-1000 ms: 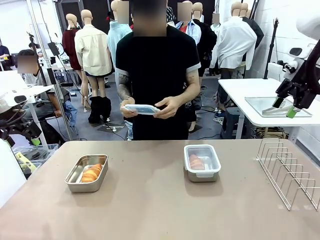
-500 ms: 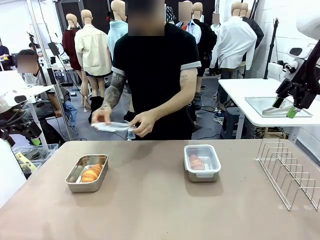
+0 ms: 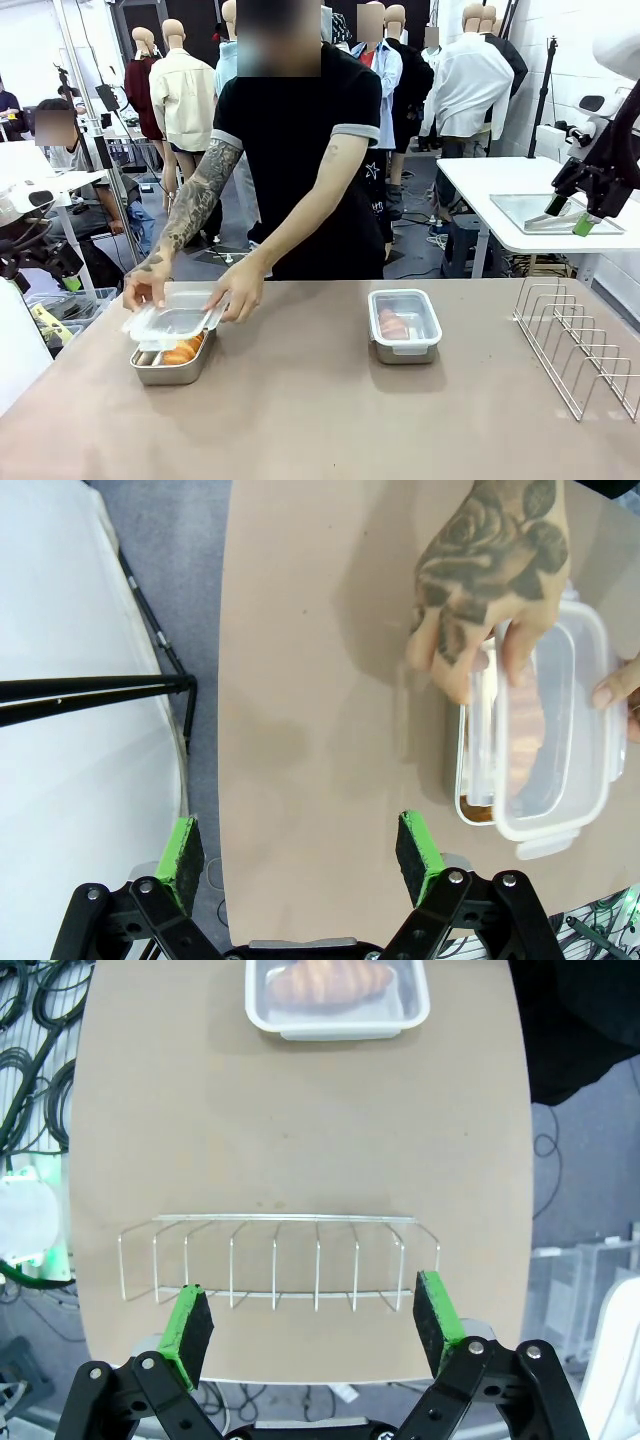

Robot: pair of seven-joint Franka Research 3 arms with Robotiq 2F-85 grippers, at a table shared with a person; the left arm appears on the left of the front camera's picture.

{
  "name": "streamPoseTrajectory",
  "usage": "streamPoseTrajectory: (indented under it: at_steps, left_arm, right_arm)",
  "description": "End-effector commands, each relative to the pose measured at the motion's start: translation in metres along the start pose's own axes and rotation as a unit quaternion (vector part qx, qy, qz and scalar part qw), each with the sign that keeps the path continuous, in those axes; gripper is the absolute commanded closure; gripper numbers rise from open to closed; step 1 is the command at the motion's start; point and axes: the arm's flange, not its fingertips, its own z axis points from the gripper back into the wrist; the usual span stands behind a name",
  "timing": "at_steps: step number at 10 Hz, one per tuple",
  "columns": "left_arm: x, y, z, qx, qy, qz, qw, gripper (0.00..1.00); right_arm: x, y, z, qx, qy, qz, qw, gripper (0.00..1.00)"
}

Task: Place the bread in airtight containers.
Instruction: Release when the human grabs the Airtight Container lid.

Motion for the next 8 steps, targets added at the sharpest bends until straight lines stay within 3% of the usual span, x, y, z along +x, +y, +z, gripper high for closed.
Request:
streamPoseTrajectory:
  at_steps: [1,8]
  left_arm:
    - [-0.0013,0.0014,0.0013,-0.002,0.001,-0.007,1.000,0.00]
    - [-0.0013,0.0014,0.0013,-0.002,0.001,-0.007,1.000,0.00]
  right_arm:
    - [-0.0003,-0.0032,0.0020,0.006,-0.001,0.007,1.000,0.00]
    - [-0.0003,-0.0032,0.0020,0.006,-0.001,0.007,1.000,0.00]
